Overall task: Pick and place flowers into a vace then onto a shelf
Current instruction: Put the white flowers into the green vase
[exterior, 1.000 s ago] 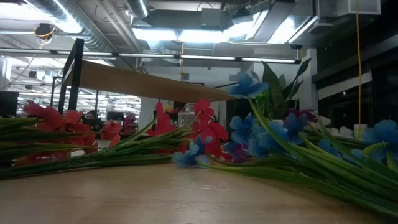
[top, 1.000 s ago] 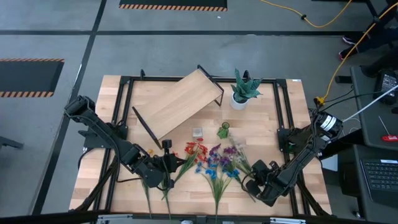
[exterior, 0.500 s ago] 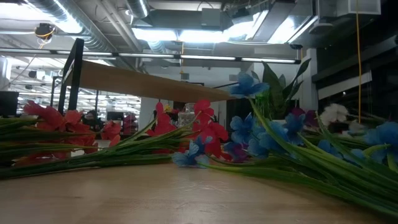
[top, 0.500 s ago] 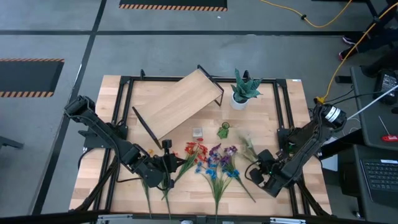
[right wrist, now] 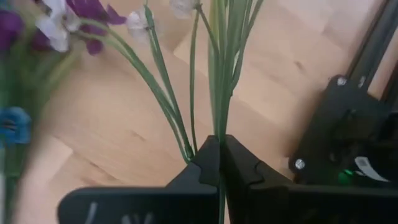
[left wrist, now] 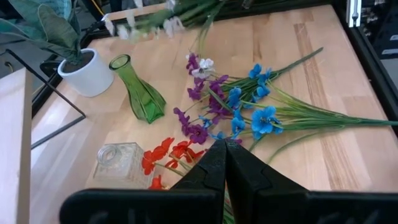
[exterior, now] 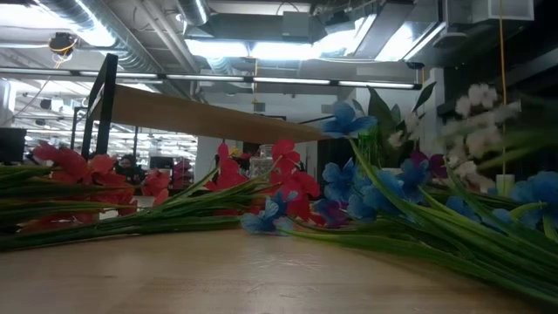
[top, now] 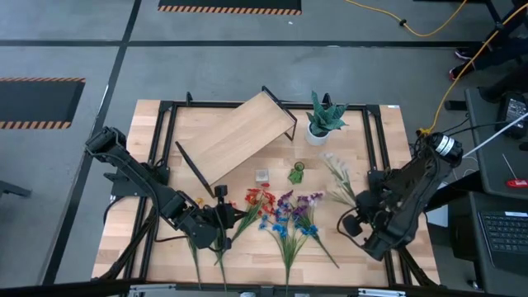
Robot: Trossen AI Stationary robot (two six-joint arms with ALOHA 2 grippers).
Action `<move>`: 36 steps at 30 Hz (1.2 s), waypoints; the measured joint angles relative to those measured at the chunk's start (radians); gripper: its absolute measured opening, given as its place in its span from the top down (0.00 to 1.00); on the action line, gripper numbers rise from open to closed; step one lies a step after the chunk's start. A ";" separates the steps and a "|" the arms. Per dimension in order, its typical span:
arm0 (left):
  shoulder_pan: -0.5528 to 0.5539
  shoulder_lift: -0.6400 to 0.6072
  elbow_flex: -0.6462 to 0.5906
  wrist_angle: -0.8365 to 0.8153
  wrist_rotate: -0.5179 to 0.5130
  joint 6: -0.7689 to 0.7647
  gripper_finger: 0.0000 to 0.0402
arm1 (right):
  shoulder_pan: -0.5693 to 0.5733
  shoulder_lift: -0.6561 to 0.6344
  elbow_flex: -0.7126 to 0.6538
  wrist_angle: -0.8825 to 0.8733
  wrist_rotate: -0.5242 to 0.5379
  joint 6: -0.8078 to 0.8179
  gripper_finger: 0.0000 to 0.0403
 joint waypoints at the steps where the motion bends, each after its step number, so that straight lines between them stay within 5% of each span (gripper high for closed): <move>1: 0.000 0.000 0.000 0.000 0.000 -0.009 0.99 | 0.008 0.000 0.016 -0.025 0.007 0.007 1.00; 23: 0.000 0.000 0.000 0.000 0.000 -0.037 0.99 | 0.036 -0.042 0.085 -0.123 0.294 -0.007 1.00; 36: 0.003 0.037 -0.001 0.015 -0.002 0.056 0.99 | 0.031 -0.380 -0.091 0.173 0.456 -0.294 1.00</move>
